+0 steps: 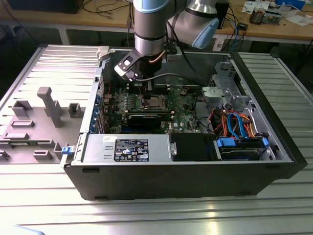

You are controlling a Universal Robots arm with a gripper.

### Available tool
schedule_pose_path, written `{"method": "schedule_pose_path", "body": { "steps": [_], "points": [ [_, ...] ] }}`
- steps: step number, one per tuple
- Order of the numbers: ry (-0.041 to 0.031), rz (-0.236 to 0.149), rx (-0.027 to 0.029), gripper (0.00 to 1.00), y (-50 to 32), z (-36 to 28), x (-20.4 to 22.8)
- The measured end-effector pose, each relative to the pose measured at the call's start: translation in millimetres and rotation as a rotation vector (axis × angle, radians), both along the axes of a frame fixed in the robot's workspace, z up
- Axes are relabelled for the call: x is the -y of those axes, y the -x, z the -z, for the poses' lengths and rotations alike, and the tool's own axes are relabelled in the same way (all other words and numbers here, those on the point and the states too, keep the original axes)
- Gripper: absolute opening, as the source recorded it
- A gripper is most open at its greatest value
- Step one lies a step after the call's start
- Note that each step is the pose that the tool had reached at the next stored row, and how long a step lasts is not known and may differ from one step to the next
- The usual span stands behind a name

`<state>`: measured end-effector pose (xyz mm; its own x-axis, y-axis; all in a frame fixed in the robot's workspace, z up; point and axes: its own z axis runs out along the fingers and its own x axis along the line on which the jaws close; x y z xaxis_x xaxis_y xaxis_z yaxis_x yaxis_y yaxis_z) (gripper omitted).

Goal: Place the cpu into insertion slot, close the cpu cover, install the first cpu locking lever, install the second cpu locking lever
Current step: 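Close the cpu cover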

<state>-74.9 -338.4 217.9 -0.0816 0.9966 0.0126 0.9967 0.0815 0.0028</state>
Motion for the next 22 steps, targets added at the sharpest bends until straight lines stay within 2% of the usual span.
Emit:
{"method": "schedule_pose_path", "body": {
  "steps": [3, 8, 10, 13, 16, 20, 22],
  "points": [
    [-0.0002, 0.000, -0.0005, 0.11, 0.3, 5.7, 0.0],
    [-0.0004, 0.000, -0.0017, 0.11, 0.3, 11.1, 0.0],
    [-0.0002, 0.000, -0.0021, 0.11, 0.4, 11.3, 0.0],
    [0.0002, 0.000, -0.0019, 0.11, 0.5, 6.9, -0.1],
    [0.0015, 0.000, -0.0019, 0.11, -0.7, 6.7, -0.2],
    [0.0017, 0.000, -0.0019, 0.11, -14.0, 7.3, -0.2],
    [0.0018, 0.000, -0.0018, 0.11, -23.8, 7.9, -0.3]
  ]
}}
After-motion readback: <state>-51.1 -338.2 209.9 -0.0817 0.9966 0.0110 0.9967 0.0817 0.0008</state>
